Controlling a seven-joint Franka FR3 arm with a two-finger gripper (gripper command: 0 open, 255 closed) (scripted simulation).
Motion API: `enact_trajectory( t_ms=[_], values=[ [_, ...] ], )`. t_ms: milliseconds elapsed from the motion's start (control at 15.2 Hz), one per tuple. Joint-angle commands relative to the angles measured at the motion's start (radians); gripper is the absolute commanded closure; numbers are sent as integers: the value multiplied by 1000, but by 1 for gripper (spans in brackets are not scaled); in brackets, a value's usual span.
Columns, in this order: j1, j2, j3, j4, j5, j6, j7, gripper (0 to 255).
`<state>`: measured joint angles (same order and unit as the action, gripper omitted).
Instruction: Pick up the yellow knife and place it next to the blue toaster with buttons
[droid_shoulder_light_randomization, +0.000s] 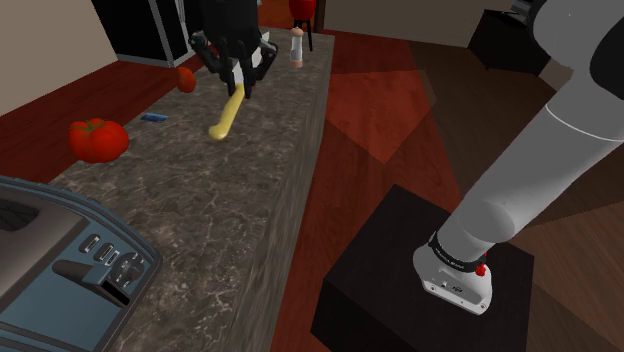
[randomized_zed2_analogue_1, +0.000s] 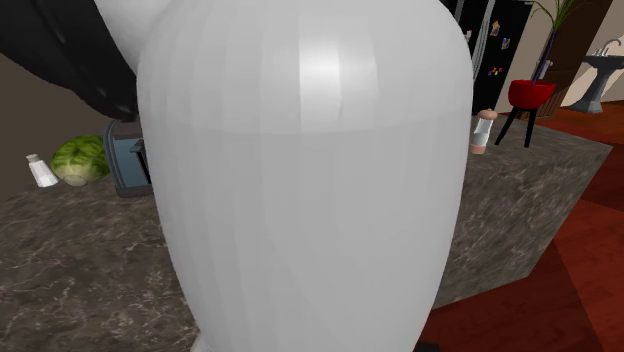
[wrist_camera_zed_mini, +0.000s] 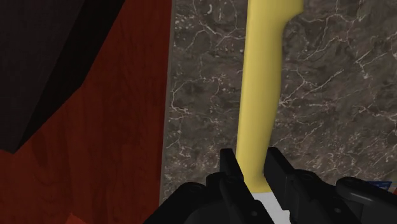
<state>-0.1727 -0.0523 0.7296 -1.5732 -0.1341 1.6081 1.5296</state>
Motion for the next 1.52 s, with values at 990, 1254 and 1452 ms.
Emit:
enact_trajectory(
  t_ms=[990,1254,1452],
  values=[
    [369,313,224,290,-264,-192,523,255],
    [604,481,216,495,-402,-302,652,255],
    [565,452,217,411,-373,-243,658,255]
  ],
)
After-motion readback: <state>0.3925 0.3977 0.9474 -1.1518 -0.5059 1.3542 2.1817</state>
